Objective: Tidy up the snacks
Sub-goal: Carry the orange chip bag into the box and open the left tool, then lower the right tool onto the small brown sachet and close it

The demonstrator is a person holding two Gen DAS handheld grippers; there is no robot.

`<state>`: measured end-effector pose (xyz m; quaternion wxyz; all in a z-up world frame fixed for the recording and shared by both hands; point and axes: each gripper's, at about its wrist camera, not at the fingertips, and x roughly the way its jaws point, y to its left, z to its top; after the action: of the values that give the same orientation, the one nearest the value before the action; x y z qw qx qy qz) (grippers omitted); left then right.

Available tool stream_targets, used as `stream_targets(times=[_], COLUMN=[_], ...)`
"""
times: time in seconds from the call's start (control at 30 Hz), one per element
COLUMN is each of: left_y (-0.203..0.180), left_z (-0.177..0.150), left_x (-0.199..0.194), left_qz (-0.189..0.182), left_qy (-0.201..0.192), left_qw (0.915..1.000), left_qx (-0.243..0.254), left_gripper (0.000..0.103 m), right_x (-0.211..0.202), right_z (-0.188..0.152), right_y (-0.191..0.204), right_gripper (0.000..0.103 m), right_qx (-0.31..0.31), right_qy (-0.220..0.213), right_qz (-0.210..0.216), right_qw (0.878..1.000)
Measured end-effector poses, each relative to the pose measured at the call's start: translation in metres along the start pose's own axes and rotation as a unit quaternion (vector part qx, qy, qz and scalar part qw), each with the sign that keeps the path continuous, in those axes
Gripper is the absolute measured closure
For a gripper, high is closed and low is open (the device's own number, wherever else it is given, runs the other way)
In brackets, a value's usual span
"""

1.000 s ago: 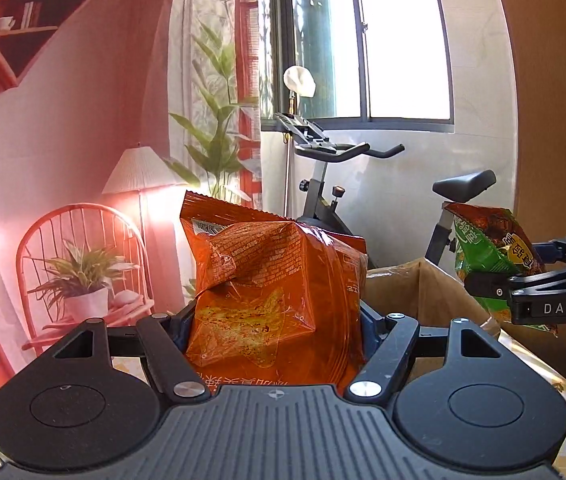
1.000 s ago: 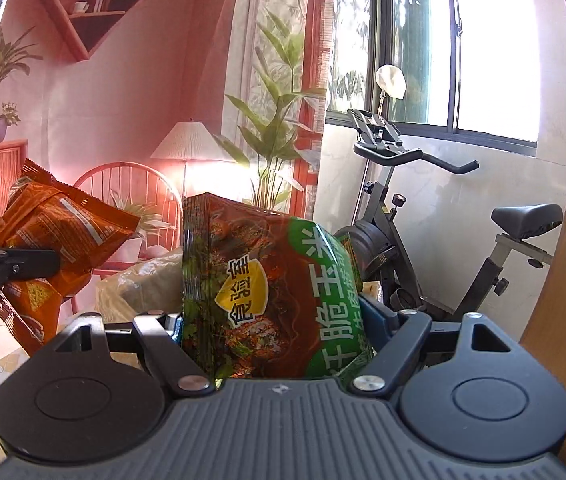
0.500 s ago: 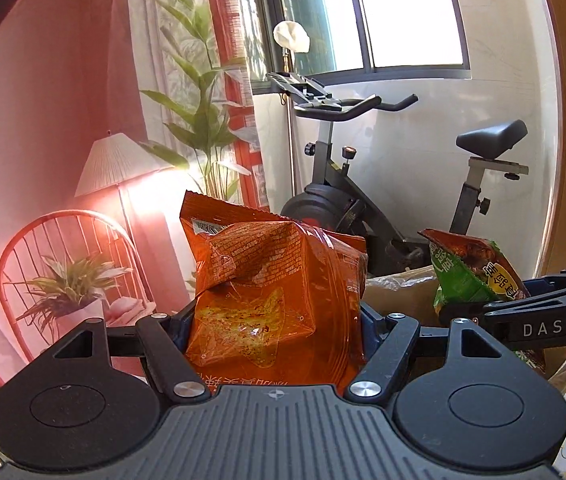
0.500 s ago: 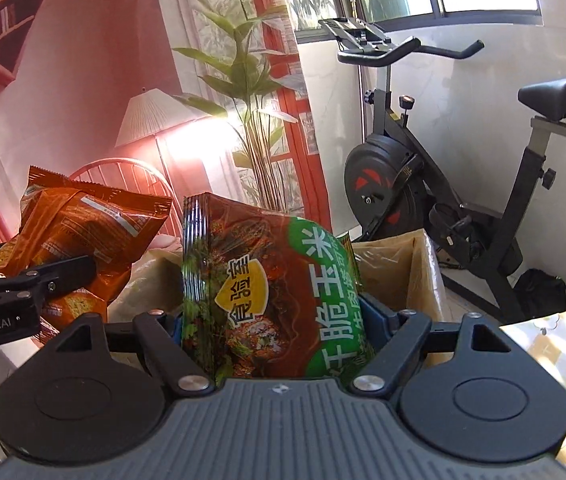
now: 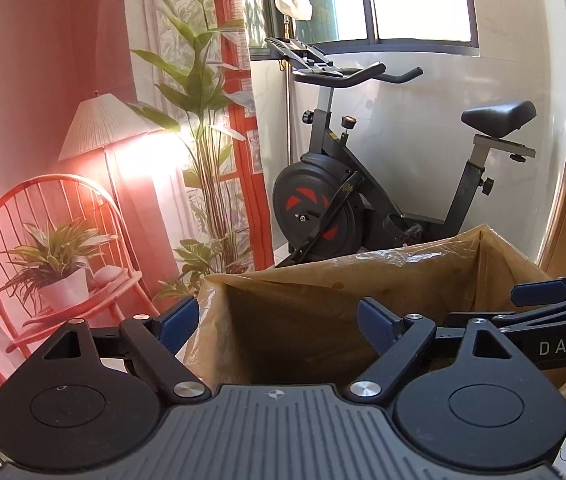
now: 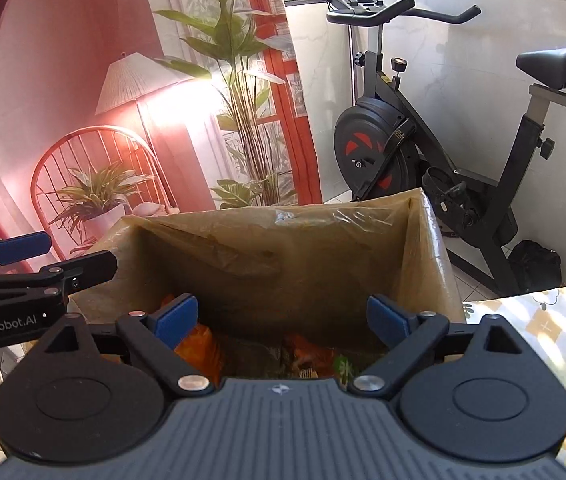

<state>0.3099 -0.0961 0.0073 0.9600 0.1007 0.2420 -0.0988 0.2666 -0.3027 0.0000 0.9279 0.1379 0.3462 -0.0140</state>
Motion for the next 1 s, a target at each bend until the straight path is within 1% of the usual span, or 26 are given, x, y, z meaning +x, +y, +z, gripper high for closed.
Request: stream_targets(times=[0.07,0.2,0.3,0.43,0.6,0.7,0.9,1.0], left_y=[0.004,0.024,0.039,0.052,0.060,0.061,0.060,0.057], left_z=[0.000,-0.009,-0.022,-0.041,-0.064,-0.074,-0.099,-0.117], left_x=[-0.011,-0.042,-0.065,-0.088,-0.105,-0.112,-0.120,-0.123], left_qz=[-0.004,-0.007,-0.002,0.006,0.001,-0.012,-0.020,-0.024], left_qy=[-0.006,-0.019,-0.022,-0.020,-0.009,-0.015,-0.009,-0.007], left_qw=[1.0000,0.9993,0.9987,0.9985,0.9983,0.9979,0.9961,0.9953], left_qx=[-0.004,-0.032,-0.047,-0.051,-0.058,-0.062,-0.085,-0.094], left_gripper=[0.015,0.015,0.015,0.015,0.015,0.015,0.015,0.015], right_x=[-0.009,-0.033,-0.052,-0.074,-0.095,-0.106,-0.114,-0.115], right_z=[-0.001,-0.009,-0.021,-0.045,-0.076,-0.092,-0.120,-0.136], right_y=[0.002,0.010,0.016,0.020,0.023,0.021,0.022,0.020], right_gripper=[0.009,0.009,0.009,0.009,0.009,0.009,0.009,0.009], right_qx=[-0.008,-0.040,-0.064,-0.087,-0.099,-0.096,-0.102,-0.099], right_qy=[-0.009,-0.042,-0.065,-0.086,-0.103,-0.108,-0.114,-0.116], right_qz=[0.005,0.009,0.001,0.003,-0.008,-0.009,-0.013,-0.014], right_qw=[1.000,0.998,0.996,0.993,0.990,0.989,0.988,0.988])
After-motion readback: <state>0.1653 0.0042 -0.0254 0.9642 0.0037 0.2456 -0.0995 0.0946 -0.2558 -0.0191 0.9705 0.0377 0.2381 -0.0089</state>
